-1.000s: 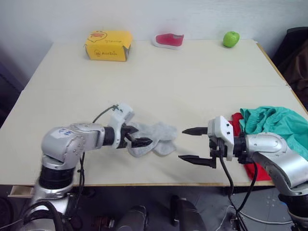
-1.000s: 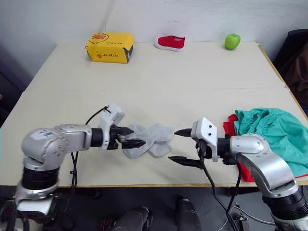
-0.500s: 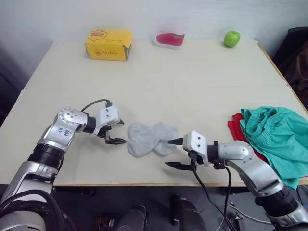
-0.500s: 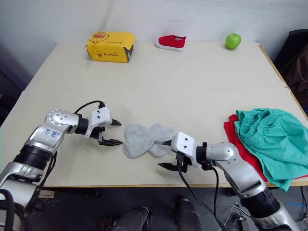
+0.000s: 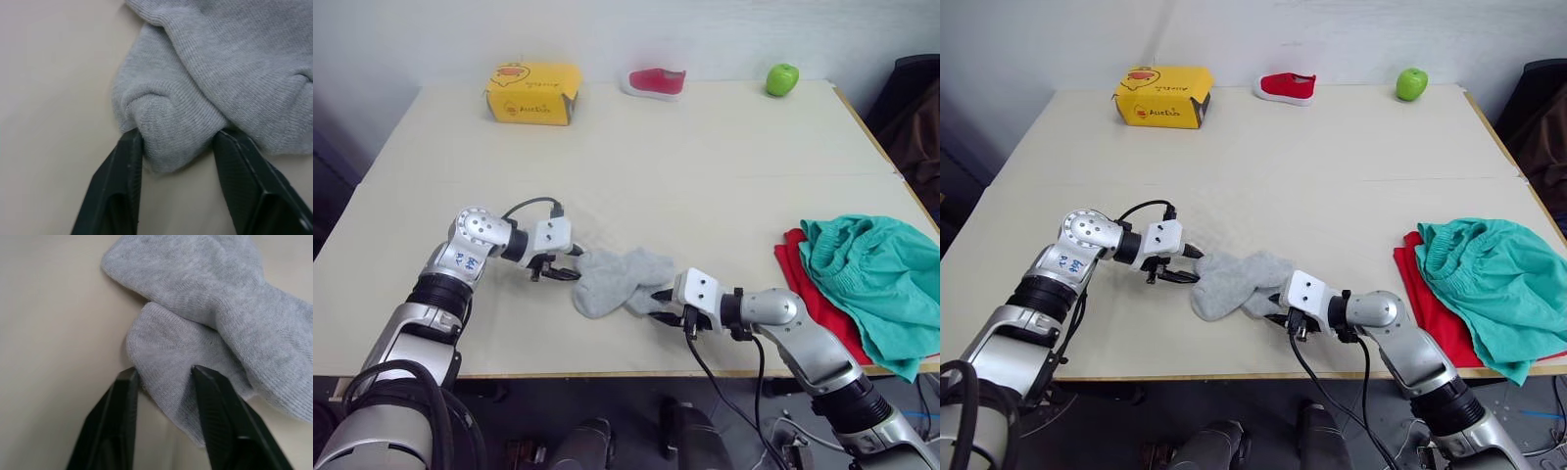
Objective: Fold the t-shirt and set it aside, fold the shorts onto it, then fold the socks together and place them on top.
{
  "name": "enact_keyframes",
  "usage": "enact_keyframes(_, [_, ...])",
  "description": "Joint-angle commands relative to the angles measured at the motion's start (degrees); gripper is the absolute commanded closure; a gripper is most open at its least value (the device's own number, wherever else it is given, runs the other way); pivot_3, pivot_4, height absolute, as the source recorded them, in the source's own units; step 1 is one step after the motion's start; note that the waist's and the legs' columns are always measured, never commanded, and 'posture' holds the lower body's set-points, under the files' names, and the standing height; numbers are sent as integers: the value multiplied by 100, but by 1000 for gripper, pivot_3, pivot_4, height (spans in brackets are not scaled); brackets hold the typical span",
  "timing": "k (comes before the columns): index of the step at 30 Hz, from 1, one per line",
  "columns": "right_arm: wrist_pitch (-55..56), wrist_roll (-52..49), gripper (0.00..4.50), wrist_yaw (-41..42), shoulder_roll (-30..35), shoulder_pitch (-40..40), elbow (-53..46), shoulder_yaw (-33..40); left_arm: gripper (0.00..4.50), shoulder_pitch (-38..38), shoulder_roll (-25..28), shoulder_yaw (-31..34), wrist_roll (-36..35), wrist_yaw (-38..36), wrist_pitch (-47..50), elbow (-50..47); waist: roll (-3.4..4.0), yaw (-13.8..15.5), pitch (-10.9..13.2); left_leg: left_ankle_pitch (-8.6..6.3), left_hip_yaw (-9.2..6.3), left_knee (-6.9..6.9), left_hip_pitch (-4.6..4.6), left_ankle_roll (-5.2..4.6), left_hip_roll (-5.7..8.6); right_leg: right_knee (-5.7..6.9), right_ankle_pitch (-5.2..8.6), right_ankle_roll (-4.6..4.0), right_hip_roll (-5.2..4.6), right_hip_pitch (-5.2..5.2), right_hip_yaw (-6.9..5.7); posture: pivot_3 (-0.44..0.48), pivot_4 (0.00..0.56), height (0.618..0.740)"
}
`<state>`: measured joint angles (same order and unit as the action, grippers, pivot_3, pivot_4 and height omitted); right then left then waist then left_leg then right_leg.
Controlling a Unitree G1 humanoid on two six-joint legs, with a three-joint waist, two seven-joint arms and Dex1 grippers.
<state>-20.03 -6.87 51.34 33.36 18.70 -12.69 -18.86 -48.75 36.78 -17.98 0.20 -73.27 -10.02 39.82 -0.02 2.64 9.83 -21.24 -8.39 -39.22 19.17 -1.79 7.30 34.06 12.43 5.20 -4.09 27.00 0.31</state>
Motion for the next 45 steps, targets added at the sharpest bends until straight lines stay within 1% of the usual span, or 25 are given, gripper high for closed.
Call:
enact_keyframes(1, [248,-32,4394,121,100,66,-15,204,3513,428,132,-68,8,-409,170,-532,1,-23,-1,0,0,0,1,0,0,-1,0,0,0,0,0,0,150,740])
enact_keyframes(2, [325,-57,4500,213,155,71,-18,230,3818,544,174,-45,-13,-452,258,-749,1,-40,0,0,1,1,1,-1,0,-1,0,0,0,0,0,0,150,740])
enact_keyframes(4, [491,-91,4500,408,282,98,-3,283,4486,761,250,0,-35,-494,443,-1133,1,-70,0,-1,1,2,2,-2,-1,-5,0,0,1,1,2,0,150,740])
enact_keyframes(6, [656,-142,4500,604,398,132,22,338,4486,959,344,23,-36,-531,575,-1477,1,-111,-1,-1,0,3,3,-2,-2,-6,0,0,2,1,1,0,150,740])
enact_keyframes(8, [984,-239,4500,982,595,246,147,416,4486,1442,713,34,-210,-831,1144,-2419,2,-139,-1,-2,0,4,2,-1,-3,-5,0,0,2,1,3,0,150,740])
enact_keyframes(10, [1200,-290,4500,1224,706,347,310,457,4486,1819,976,73,-338,-939,1540,-3154,4,-196,-2,-5,16,10,1,-1,-8,-2,0,0,10,10,11,0,150,740])
enact_keyframes(12, [1617,-238,4500,1498,828,432,565,437,4486,2147,1092,160,-310,-652,2007,-3793,4,-215,-2,-6,25,14,1,-1,-13,-1,0,0,16,16,15,0,150,740])
enact_keyframes(14, [1925,-190,4500,1768,933,497,803,408,4486,2442,1096,278,-414,-385,2558,-4398,4,-213,-2,-7,29,13,1,1,-17,-2,1,-1,20,18,17,0,150,740])
enact_keyframes(16, [2084,-130,4500,1844,943,542,988,395,4486,2611,1066,355,-498,-227,2888,-4752,4,-199,-2,-8,33,13,1,1,-17,-1,1,-2,21,19,21,0,150,740])
enact_keyframes(19, [2244,23,4500,1792,875,601,1233,364,4486,2713,859,465,-465,260,3140,-4917,4,-134,-2,-8,39,10,1,0,-16,-5,1,-2,21,21,23,0,150,740])
enact_keyframes(23, [2410,119,4500,1830,854,510,1247,314,4486,2900,803,463,-404,504,3222,-5068,4,-81,-2,-8,44,5,1,0,-15,-6,0,-2,19,24,23,0,150,740])
enact_keyframes(26, [2264,82,3801,1852,883,438,1111,343,3741,3006,814,557,-551,546,3351,-5225,4,-77,-2,-8,45,5,0,0,-15,-5,0,-3,19,23,23,0,150,740])
enact_keyframes(29, [2128,-28,2841,1904,987,326,847,453,2890,3139,976,707,-727,459,3450,-5428,4,-80,-2,-7,45,5,1,1,-15,-4,0,-3,20,25,25,0,150,740])
enact_keyframes(33, [1721,-433,1463,2116,1293,196,335,746,1675,3255,1336,1099,-1096,266,3538,-5650,3,-104,-2,-8,46,5,5,2,-17,-3,0,-5,21,31,33,0,150,740])
enact_keyframes(34, [1655,-547,1172,2164,1374,233,262,843,1395,3302,1529,1293,-1425,43,3778,-5777,3,-107,-2,-9,46,6,6,3,-18,-3,0,-6,21,33,35,0,150,740])
enact_keyframes(36, [1401,-739,1172,2227,1486,370,218,994,1395,3396,1828,1618,-1857,-296,3868,-5955,-1,-132,1,-10,48,7,7,6,-23,-3,0,-9,27,36,36,0,150,740])
enact_keyframes(37, [1256,-824,1172,2255,1518,468,228,1045,1395,3368,1894,1743,-1997,-302,3967,-5985,-1,-134,1,-12,49,7,6,9,-29,-5,-1,-12,32,35,37,0,150,740])
enact_keyframes(40, [789,-1049,1172,2317,1501,875,386,1112,1395,3028,1863,1994,-2584,-233,4504,-6076,-1,-124,2,-13,56,8,6,10,-36,-7,-3,-18,38,35,35,0,150,740])
enact_keyframes(42, [472,-1081,1172,2283,1373,1207,627,1041,1395,2731,1701,1880,-2796,-78,4810,-6145,-1,-125,2,-13,56,7,6,11,-40,-10,-6,-23,41,34,35,0,150,740])
enact_keyframes(45, [-260,-1021,1172,2096,984,1782,1205,807,1395,2390,1369,1210,-2625,30,4801,-6215,-1,-123,2,-13,57,6,4,11,-40,-12,-7,-22,41,31,35,0,150,740])
